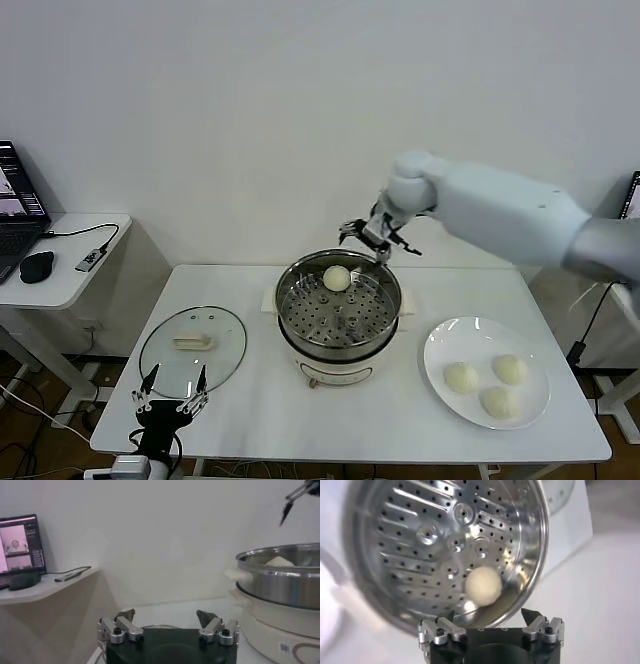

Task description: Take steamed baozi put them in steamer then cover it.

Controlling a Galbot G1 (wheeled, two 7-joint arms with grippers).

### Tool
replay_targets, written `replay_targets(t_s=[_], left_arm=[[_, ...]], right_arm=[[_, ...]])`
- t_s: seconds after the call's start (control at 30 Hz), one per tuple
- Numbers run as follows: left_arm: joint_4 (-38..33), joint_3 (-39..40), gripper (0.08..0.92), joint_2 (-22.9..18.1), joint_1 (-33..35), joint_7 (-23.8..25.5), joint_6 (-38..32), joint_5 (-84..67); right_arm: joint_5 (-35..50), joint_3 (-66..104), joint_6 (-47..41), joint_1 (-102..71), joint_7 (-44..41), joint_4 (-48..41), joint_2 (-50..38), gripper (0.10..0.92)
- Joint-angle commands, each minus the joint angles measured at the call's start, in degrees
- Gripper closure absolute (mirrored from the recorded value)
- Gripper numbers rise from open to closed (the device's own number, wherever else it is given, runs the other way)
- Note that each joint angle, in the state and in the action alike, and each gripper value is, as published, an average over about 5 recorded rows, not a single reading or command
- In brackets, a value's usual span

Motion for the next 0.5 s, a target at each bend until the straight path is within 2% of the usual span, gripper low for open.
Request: replay_targets(t_s=[0.03, 0.23, 0.5], left_arm=[[-0.59, -0.03, 0.177, 0.57, 0.09, 0.11, 0.01, -0.01], [-0.1, 0.37, 0.177, 0.76, -0.36, 0.09, -0.04, 0.01], [0.34, 0.41, 0.177, 0.5, -1.03, 0.09, -0.01, -0.02]], right_arm=[[12.91, -3.7, -20.2, 5.32, -3.18, 18.21, -20.78, 0.203], [10.08, -4.54, -23.28, 2.29, -1.83, 21.72, -28.04, 0.203], [3.91, -2.33, -23.35, -8.07, -0.86, 21.77, -31.86, 0.203]])
